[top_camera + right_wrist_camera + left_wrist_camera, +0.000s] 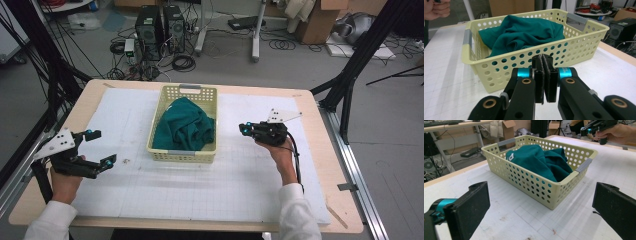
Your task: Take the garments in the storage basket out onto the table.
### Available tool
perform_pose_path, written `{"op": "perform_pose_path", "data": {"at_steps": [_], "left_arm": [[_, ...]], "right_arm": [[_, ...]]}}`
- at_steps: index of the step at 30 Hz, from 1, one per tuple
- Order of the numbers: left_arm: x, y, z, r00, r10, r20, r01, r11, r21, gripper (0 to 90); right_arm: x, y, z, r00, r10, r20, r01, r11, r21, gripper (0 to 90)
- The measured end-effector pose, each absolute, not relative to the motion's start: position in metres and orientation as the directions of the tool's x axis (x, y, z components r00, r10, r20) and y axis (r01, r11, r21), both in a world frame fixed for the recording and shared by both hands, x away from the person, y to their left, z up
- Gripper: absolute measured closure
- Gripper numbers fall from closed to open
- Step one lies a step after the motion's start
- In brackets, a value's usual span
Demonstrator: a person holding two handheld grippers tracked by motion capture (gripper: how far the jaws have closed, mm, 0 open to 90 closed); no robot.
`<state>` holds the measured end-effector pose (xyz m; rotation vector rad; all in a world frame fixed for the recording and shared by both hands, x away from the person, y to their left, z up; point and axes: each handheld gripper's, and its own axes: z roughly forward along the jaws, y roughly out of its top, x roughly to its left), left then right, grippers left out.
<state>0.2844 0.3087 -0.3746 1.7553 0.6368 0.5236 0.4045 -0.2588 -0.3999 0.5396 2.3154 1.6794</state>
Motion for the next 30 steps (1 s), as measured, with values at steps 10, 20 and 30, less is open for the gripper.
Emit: {"op": "perform_pose_path", "data": {"at_steps": [10, 20, 30], "left_arm": [[0.285, 0.309, -0.375, 0.756, 0.654, 0.026, 0.153, -0.214, 0.965, 1.7], [0.285, 0.308, -0.375, 0.753, 0.658, 0.022, 0.154, -0.209, 0.966, 1.7], [0.285, 0.306, -0.375, 0.76, 0.65, 0.022, 0.152, -0.21, 0.966, 1.7]], "right_arm": [[0.405, -0.258, -0.4, -0.904, 0.425, 0.037, 0.167, 0.274, 0.947, 88.3], [0.401, -0.253, -0.393, -0.895, 0.444, 0.049, 0.194, 0.288, 0.938, 88.5], [0.399, -0.247, -0.36, -0.88, 0.473, 0.051, 0.222, 0.313, 0.923, 88.7]]}}
